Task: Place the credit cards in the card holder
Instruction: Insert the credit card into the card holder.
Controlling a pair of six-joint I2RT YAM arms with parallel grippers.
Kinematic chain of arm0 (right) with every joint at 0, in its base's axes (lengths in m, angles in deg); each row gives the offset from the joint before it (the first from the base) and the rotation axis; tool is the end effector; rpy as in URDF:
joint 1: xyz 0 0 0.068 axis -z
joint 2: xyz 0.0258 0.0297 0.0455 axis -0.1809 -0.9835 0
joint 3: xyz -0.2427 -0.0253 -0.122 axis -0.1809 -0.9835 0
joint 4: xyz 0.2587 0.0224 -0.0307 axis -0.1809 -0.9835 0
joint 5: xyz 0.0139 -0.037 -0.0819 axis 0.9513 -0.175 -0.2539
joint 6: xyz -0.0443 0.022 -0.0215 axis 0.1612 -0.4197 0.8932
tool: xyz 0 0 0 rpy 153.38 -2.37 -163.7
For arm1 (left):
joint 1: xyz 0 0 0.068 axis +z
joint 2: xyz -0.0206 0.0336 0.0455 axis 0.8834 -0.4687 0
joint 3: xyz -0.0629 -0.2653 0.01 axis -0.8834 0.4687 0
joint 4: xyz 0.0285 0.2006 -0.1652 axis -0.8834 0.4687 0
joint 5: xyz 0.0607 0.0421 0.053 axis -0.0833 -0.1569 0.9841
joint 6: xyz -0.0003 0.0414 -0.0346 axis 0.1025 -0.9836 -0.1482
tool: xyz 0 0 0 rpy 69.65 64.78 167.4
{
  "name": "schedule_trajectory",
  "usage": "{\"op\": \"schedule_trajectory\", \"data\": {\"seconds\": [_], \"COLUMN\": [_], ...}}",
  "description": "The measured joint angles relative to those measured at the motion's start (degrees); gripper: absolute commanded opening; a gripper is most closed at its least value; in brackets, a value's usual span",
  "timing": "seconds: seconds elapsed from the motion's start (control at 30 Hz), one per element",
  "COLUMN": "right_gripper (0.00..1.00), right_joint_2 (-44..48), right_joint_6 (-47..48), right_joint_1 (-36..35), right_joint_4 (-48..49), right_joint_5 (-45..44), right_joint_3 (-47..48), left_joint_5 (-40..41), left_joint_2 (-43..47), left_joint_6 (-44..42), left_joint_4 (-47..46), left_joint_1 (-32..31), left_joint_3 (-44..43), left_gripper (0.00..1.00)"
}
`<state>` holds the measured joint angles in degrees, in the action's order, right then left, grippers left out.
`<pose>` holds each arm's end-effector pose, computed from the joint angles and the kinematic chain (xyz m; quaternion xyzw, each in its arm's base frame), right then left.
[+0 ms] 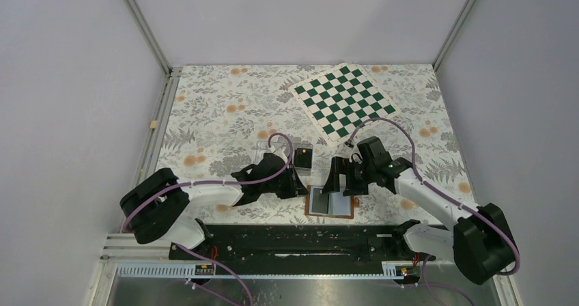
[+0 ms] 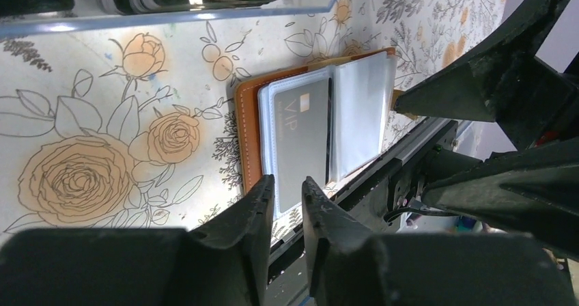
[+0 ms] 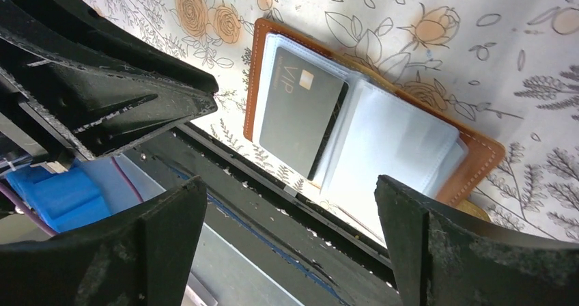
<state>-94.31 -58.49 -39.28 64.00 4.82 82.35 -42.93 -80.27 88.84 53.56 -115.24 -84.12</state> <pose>0.1835 0.1198 0.1902 -0.0716 0.9208 0.3472 0.1625 0.1577 -0.2202 0.1538 -0.0131 0.9019 -0.3951 0.1742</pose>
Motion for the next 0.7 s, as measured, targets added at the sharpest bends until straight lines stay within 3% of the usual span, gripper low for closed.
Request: {"op": "schedule_trajectory", "data": {"seconds": [0.1,0.23,0.53,0.7], "right_gripper": [0.99,0.9,0.77,0.65], "right_joint_2": [2.62,3.04,-2.8,-4.85], "right_joint_6": [-0.04,0.07,0.55,0.66], "right_joint_1": [0.0,0.0,0.0,0.0], "right_joint_4": [-1.11,-1.86,-2.1,-2.05], "right_joint_5": [-1.75,-2.75,-2.38,-2.36], "right_joint_3": [-0.55,-0.94,-0.98,-1.27], "left_joint_5": [-0.35,-1.73,-4.46,-4.83], "left_joint_2": [0.11,-0.81,-9.2,-10.19], "left_joint_6": [0.0,0.07,0.48,0.42], "left_joint_4": [-1.36,-3.74,-4.92,-4.66], "left_joint_1": [0.0,-0.02,-0.83,-0.94], "left_joint_3": [0.22,0.17,-1.86,-3.65], "left_gripper": [0.25,0.25,0.25,0.25]}}
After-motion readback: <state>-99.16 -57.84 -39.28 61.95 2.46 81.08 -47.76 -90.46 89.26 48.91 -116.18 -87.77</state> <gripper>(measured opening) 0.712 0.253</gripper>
